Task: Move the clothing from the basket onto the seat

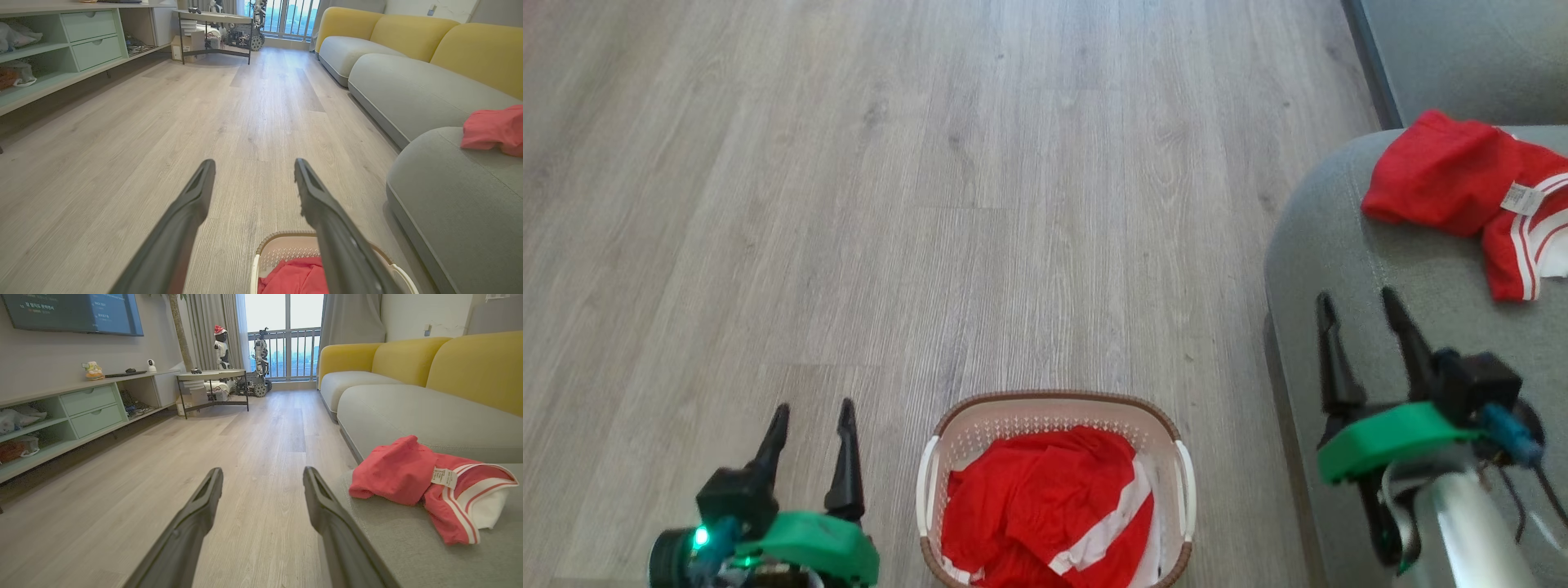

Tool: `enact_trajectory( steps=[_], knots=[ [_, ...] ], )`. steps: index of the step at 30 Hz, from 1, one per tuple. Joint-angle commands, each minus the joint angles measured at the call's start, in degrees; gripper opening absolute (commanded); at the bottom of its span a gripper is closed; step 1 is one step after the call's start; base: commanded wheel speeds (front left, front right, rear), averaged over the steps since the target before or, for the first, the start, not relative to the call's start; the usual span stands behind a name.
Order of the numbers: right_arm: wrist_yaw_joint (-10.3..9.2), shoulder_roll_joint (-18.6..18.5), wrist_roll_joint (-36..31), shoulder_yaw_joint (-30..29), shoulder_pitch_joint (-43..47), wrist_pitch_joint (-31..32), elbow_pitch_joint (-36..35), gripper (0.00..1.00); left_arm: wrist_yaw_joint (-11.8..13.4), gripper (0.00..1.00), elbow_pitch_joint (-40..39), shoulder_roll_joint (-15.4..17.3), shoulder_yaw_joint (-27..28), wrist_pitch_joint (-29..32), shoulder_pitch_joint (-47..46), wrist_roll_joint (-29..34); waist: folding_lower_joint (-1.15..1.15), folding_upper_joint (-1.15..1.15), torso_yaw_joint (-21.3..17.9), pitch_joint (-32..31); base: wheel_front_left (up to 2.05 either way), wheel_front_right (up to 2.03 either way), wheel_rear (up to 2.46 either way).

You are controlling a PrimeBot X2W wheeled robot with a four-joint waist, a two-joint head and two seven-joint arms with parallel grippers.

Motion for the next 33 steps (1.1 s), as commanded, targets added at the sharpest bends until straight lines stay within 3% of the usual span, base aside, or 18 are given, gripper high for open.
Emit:
enact_trajectory(
  steps=[1,9,33],
  knots=[
    [-0.02,0.37,0.91,2.21,-0.25,-0.53,-2.75,1.0,-0.18,1.0,-2.27,0.2,2.98,-0.71,-1.26,0.52,0.01,0.0,-0.04,-0.27,0.0,0.0,0.0],
    [-0.02,0.39,4.9,4.8,5.51,-0.53,-5.73,1.0,-1.11,1.0,-2.95,-0.96,5.87,-0.71,1.88,1.23,0.01,0.0,-0.12,-1.1,0.0,0.0,0.0],
    [-0.02,0.4,5.59,4.81,8.19,-0.53,-5.97,1.0,-4.75,1.0,-0.85,-3.51,8.63,-0.71,2.52,4.66,0.01,0.0,-0.05,-2.14,0.0,0.0,0.0]
  ],
)
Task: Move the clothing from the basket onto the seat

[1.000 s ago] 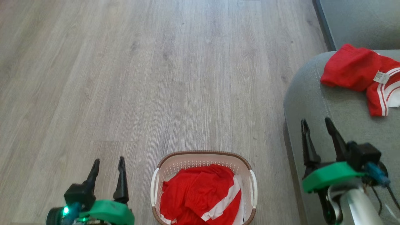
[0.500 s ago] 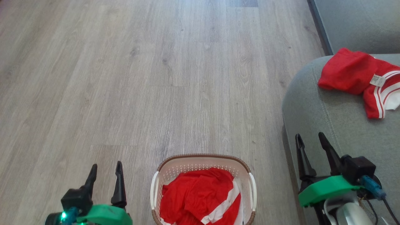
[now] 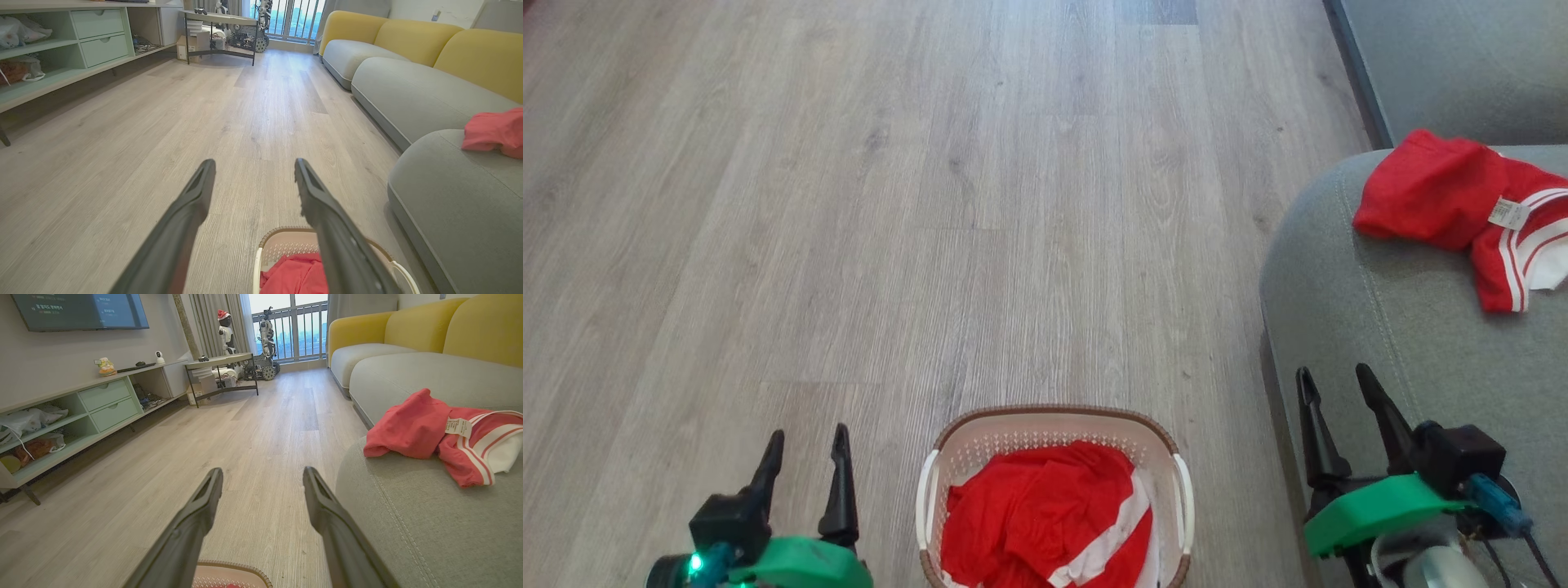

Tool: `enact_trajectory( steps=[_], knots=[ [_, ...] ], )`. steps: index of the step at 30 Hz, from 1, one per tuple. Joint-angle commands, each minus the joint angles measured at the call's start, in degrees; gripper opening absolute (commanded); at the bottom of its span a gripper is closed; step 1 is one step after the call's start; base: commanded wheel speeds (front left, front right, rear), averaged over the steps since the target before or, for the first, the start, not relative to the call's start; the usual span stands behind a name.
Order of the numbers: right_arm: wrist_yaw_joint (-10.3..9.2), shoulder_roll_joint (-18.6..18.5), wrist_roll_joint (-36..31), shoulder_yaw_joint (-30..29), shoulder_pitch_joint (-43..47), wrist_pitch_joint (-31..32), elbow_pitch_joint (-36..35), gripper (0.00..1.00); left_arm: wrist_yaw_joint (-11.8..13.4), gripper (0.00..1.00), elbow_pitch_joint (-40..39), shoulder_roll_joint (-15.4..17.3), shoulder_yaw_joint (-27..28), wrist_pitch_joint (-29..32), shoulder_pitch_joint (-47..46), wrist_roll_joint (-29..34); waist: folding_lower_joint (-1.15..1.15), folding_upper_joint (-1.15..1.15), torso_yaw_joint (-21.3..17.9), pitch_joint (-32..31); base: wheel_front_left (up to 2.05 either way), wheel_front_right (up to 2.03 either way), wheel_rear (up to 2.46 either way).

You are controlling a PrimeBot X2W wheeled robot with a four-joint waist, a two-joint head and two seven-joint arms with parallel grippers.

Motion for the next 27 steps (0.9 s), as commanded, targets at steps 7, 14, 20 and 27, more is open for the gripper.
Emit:
enact_trajectory(
  steps=[7,14,20,27],
  knots=[
    [-0.02,0.1,0.36,1.19,-1.76,-0.53,-1.92,1.0,-0.39,1.0,-1.33,-0.19,2.67,-0.71,-1.63,1.14,0.0,0.0,-0.04,0.17,0.0,0.0,0.0],
    [-0.02,0.1,0.02,1.2,-1.85,-0.53,-1.81,1.0,-0.7,1.0,-1.29,-0.58,3.21,-0.71,-1.65,1.6,0.0,0.0,-0.07,0.25,0.0,0.0,0.0],
    [-0.02,0.1,0.16,0.98,-2.0,-0.53,-1.99,1.0,-1.06,1.0,-1.35,-0.87,3.35,-0.71,-1.8,2.09,0.0,0.0,-0.05,0.71,0.0,0.0,0.0],
    [-0.02,0.1,-0.3,-0.96,-2.62,-0.54,-2.73,1.0,-2.59,1.0,0.46,-1.24,0.8,-0.71,-4.3,3.69,0.0,0.0,0.08,2.75,0.0,0.0,0.0]
  ],
)
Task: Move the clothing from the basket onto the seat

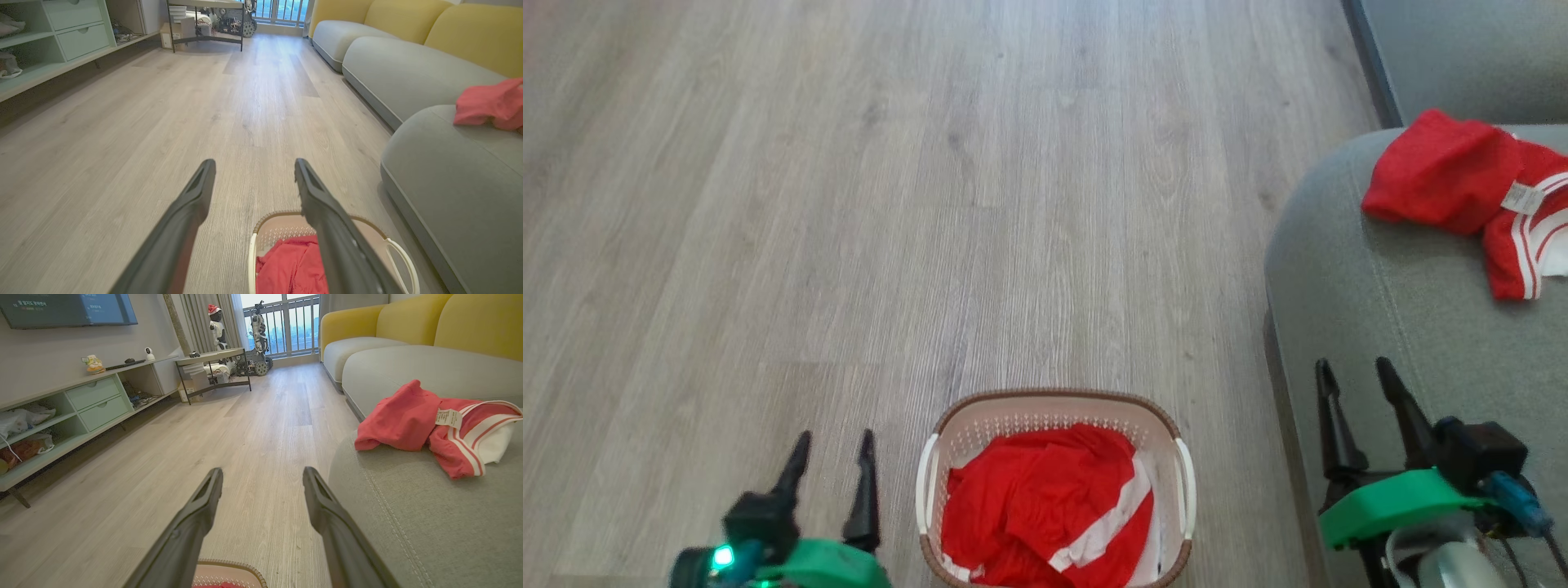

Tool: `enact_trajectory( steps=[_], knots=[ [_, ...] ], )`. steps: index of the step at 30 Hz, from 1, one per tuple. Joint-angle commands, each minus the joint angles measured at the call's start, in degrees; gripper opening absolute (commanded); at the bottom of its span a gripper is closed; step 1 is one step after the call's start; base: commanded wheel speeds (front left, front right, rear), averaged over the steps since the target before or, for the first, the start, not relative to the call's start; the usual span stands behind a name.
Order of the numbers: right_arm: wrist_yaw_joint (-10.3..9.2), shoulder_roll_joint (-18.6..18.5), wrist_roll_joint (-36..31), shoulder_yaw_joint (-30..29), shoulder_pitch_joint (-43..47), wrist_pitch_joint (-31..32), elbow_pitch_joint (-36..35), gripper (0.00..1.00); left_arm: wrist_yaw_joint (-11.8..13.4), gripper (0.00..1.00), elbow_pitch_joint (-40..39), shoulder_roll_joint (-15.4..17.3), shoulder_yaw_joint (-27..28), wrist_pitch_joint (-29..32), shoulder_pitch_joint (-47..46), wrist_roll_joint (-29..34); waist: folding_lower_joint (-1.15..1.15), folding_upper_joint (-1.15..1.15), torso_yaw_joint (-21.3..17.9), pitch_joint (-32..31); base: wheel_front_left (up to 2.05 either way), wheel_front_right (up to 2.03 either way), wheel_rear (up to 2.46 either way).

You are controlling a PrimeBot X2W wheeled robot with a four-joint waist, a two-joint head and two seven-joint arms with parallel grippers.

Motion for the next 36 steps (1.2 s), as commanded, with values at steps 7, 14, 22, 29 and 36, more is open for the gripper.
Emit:
enact_trajectory(
  steps=[7,14,22,29,36],
  knots=[
    [-0.02,-0.04,-1.51,-2.25,-5.6,-0.54,-4.37,1.0,-3.22,1.0,6.19,-1.89,-6.34,0.16,-11.12,3.43,0.0,0.0,-0.79,7.6,0.0,0.0,0.0],
    [-0.02,-0.04,-3.72,-5.15,-10.75,-0.54,-7.47,1.0,-5.32,1.0,18.95,-3.15,-14.14,0.26,-23.17,5.46,0.0,0.0,-2.72,19.41,0.0,0.0,0.0],
    [-0.02,-0.04,-5.2,-5.37,-16.83,-0.54,-11.08,1.0,-5.63,1.0,31.29,-3.31,-21.85,0.45,-34.01,4.61,0.0,0.0,-6.4,31.58,0.0,0.0,0.0],
    [-0.02,-0.04,-5.05,-4.09,-20.28,-0.54,-14.55,1.0,-4.16,1.0,39.63,-3.32,-28.72,2.15,-41.89,0.7,0.0,0.0,-9.44,41.37,0.0,0.0,0.0],
    [-0.02,-0.04,-4.95,-2.09,-23.06,-0.54,-19.17,1.0,-1.4,1.0,47.1,-3.33,-30.79,4.76,-48.71,-3.52,0.0,0.0,-12.02,48.89,0.0,0.0,0.0]
  ],
)
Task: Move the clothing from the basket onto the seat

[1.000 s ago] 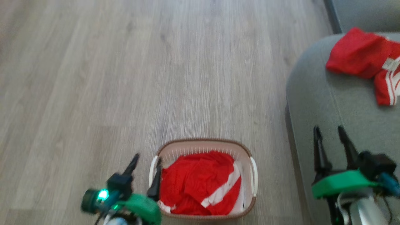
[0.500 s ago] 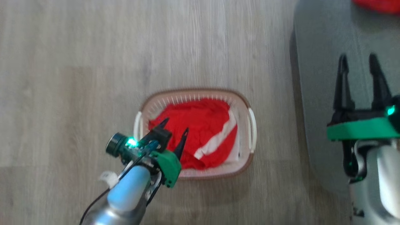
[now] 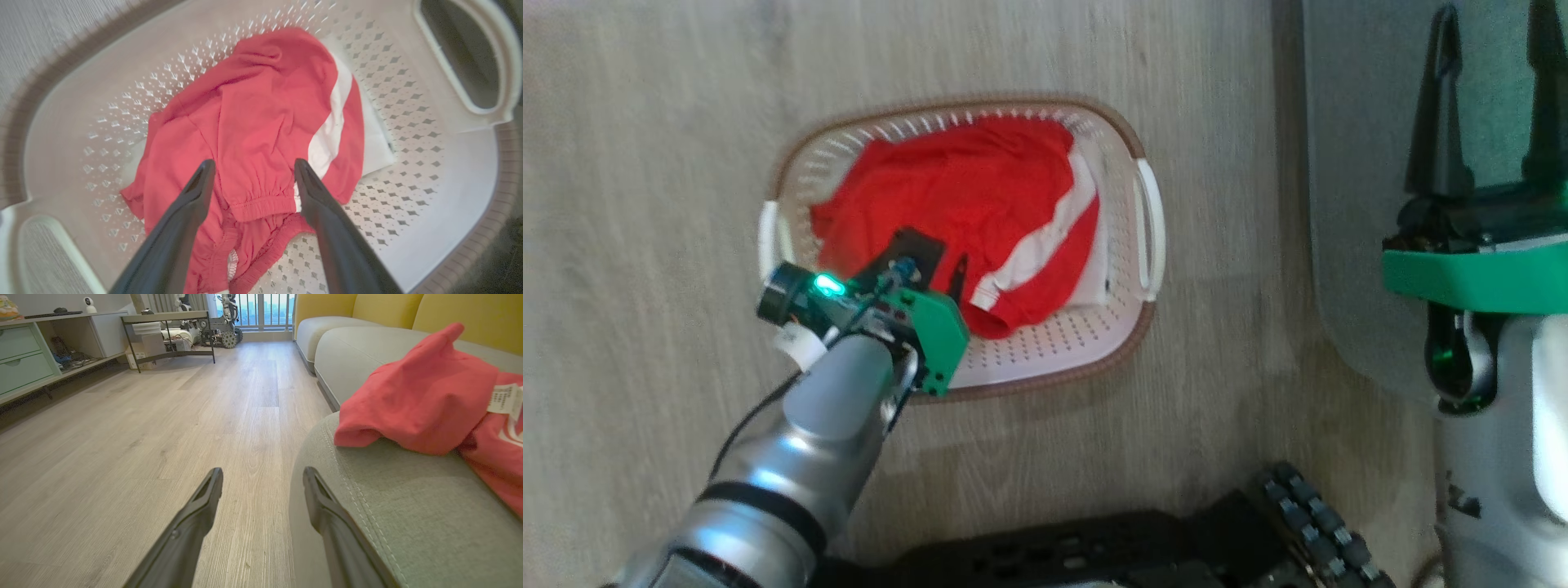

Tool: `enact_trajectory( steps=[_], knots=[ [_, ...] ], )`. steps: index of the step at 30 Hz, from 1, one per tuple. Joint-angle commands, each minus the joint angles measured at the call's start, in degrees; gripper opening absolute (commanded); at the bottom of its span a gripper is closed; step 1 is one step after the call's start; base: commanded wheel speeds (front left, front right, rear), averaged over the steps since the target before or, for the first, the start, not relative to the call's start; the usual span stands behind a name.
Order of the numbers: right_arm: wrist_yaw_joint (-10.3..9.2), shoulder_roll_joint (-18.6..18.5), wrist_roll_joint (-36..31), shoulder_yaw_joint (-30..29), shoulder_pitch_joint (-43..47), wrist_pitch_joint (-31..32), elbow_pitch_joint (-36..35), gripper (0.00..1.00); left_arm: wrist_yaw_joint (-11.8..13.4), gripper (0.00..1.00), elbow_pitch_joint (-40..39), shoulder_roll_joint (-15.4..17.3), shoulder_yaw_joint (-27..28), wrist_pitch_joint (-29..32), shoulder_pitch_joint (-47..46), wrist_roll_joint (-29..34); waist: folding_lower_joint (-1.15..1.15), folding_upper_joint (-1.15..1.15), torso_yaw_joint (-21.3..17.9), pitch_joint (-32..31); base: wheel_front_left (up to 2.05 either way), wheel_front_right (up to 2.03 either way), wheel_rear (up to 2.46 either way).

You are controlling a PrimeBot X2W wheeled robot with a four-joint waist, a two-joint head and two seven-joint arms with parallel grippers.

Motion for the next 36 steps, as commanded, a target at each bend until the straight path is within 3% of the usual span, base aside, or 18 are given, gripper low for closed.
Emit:
enact_trajectory(
  steps=[1,11,15,17,18,20,21,30,36],
  knots=[
    [-0.02,-0.16,0.08,1.4,0.43,-0.5,-2.64,1.0,0.54,1.0,0.17,0.38,0.58,0.04,0.09,-0.39,-0.02,0.0,-2.91,4.49,0.0,0.0,0.0],
    [-0.02,-0.16,0.38,3.34,-0.48,-0.5,-10.05,1.0,6.93,1.0,9.59,0.43,1.33,-1.0,-7.05,-2.09,-0.02,0.0,-5.43,10.1,0.0,0.0,0.0],
    [-0.02,-0.16,0.94,3.94,-0.37,-0.5,-11.24,1.0,9.01,1.0,10.83,0.82,1.44,-1.06,-8.15,-2.17,-0.02,0.0,-6.07,10.82,0.0,0.0,0.0],
    [-0.02,-0.16,1.38,4.16,-0.34,-0.5,-11.62,1.0,8.9,1.0,11.18,0.96,1.45,-0.69,-8.4,-2.41,-0.02,0.0,-6.41,11.13,0.0,0.0,0.0],
    [-0.02,-0.16,1.6,4.18,-0.34,-0.5,-11.7,1.0,8.74,0.88,11.31,0.98,1.45,-0.51,-8.52,-2.54,-0.02,0.0,-6.55,11.27,0.0,0.0,0.0],
    [-0.02,-0.16,1.96,4.15,-0.34,-0.5,-11.64,1.0,8.59,0.21,11.53,0.99,1.27,-0.27,-8.67,-2.62,-0.02,0.0,-6.85,11.42,0.0,0.0,0.0],
    [-0.02,-0.16,2.1,4.12,-0.37,-0.5,-11.56,1.0,8.35,0.0,11.61,0.98,1.17,-0.13,-8.69,-2.68,-0.02,0.0,-6.97,11.44,0.0,0.0,0.0],
    [-0.02,-0.16,2.75,3.46,-0.68,-0.5,-9.91,1.0,7.05,0.0,11.92,0.92,1.16,-2.22,-7.47,-3.89,-0.02,0.0,-6.85,8.92,0.0,0.0,0.0],
    [-0.02,-0.16,2.29,3.41,-0.22,-0.5,-6.99,1.0,4.39,0.0,8.44,0.58,3.41,-5.07,-5.64,-7.27,-0.02,0.0,-5.31,3.19,0.0,0.0,0.0]
  ],
)
